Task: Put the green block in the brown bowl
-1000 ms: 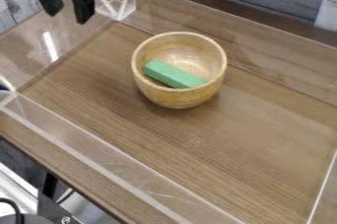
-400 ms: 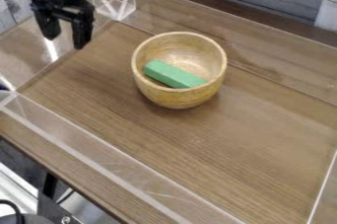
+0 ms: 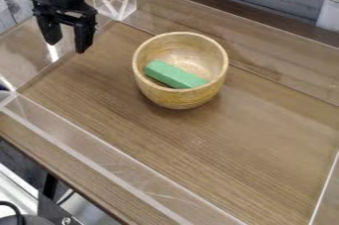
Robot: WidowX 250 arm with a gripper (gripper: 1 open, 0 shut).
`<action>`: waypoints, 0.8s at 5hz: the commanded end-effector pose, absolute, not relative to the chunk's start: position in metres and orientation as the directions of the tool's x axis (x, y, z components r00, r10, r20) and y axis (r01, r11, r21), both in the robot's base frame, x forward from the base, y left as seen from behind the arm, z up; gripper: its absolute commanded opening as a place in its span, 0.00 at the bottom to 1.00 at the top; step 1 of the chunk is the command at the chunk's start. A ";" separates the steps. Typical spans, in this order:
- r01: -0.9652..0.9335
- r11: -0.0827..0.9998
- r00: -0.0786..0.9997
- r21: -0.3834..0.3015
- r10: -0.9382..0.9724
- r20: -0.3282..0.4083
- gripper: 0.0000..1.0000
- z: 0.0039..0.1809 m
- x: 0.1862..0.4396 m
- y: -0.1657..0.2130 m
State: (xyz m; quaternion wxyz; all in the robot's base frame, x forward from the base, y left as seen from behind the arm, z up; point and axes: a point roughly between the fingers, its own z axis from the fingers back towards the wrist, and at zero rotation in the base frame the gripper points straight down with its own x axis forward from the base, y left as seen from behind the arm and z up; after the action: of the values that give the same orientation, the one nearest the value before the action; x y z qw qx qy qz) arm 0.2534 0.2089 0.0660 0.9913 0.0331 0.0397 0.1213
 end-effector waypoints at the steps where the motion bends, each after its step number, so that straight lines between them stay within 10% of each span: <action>1: -0.236 0.966 0.971 0.107 0.240 -0.018 1.00 0.082 0.264 0.214; 4: -0.245 0.964 0.967 0.102 0.251 -0.047 1.00 0.074 0.269 0.213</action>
State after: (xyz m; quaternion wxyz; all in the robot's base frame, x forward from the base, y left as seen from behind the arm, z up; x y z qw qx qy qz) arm 0.2595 0.2075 0.0549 0.9898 0.0304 0.0583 0.1266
